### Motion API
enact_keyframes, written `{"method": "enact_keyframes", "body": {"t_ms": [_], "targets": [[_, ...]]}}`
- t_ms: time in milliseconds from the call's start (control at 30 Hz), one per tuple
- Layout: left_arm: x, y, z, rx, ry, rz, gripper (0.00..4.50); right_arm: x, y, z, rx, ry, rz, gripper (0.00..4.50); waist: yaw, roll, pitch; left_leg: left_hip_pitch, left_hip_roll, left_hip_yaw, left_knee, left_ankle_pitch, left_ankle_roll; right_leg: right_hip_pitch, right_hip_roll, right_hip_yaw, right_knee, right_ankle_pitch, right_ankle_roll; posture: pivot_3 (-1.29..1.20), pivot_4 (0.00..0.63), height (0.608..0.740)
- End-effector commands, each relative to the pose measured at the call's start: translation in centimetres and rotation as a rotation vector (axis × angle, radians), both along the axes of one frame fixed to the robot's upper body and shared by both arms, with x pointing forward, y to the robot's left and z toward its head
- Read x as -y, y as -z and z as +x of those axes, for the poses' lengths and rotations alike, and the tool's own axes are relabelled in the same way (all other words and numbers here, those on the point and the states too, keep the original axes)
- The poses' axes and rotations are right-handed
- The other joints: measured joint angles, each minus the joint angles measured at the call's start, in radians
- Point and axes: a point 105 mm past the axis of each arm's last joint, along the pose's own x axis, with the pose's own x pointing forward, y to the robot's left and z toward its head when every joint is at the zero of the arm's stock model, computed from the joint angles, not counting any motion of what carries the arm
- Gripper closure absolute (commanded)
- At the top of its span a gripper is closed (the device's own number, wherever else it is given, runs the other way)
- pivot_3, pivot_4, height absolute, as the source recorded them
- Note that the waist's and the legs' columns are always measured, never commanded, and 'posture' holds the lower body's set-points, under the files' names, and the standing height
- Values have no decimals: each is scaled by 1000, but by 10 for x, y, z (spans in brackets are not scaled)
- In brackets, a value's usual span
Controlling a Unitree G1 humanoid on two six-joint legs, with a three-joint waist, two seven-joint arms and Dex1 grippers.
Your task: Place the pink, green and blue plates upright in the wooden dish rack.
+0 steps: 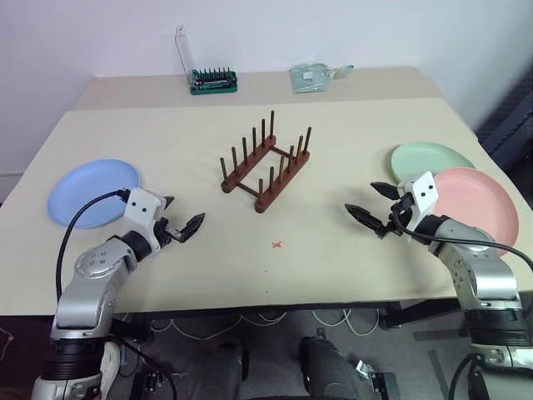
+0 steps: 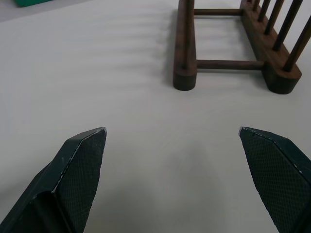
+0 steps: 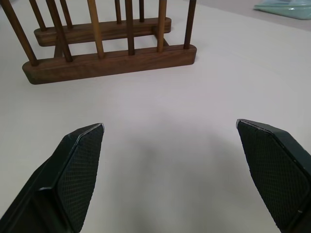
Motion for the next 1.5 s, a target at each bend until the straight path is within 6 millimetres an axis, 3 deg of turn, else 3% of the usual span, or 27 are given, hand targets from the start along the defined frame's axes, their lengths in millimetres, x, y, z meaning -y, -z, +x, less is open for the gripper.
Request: {"method": "enact_keyframes", "body": {"t_ms": [33,333,467,667,800,1133,1233,1400,1433,1500], "targets": [[10,-9,-2,39,35,7,14,1,-24,0,80,-5,-17,37,1,0,0,0,0,0,0,0,0,0,0,0,0,0,0,0,150,740],[32,-6,-1,21,132,15,14,-7,-26,-3,93,-9,-9,37,2,0,0,0,0,0,0,0,0,0,0,0,0,0,0,0,150,740],[67,0,-3,-7,278,40,14,-14,-22,-5,92,-12,1,37,4,0,0,0,0,0,1,0,0,0,0,0,0,0,0,0,150,740],[104,16,-6,-73,441,60,14,-19,-22,-7,103,2,20,37,3,0,0,0,-1,0,1,0,0,0,0,0,0,0,0,0,150,740],[125,28,24,-66,348,110,14,-16,-23,-15,110,29,22,37,7,0,0,0,-1,0,1,0,0,0,0,0,0,0,0,0,150,740],[144,40,39,-90,316,67,14,-3,-23,-28,105,104,6,37,6,0,0,0,-2,0,2,0,1,2,-1,0,0,0,1,0,150,740],[149,42,39,-85,342,72,820,-9,-23,-29,100,88,15,0,6,0,0,0,-2,-1,3,0,1,2,-1,0,0,-1,2,0,150,740],[146,44,42,-76,348,85,3413,-20,-11,-41,26,4,-1,0,7,0,0,0,-2,-1,3,0,1,2,-1,0,0,-1,2,0,150,740],[145,44,41,-73,350,87,3765,-22,-9,-43,15,-9,-6,0,7,0,0,0,-2,-1,3,0,1,2,-1,0,0,-1,2,0,150,740],[144,44,40,-57,380,114,3813,-25,-4,-50,-23,-47,-12,0,6,0,0,0,-2,-1,3,0,1,2,-1,0,0,-1,2,0,150,740]]}}
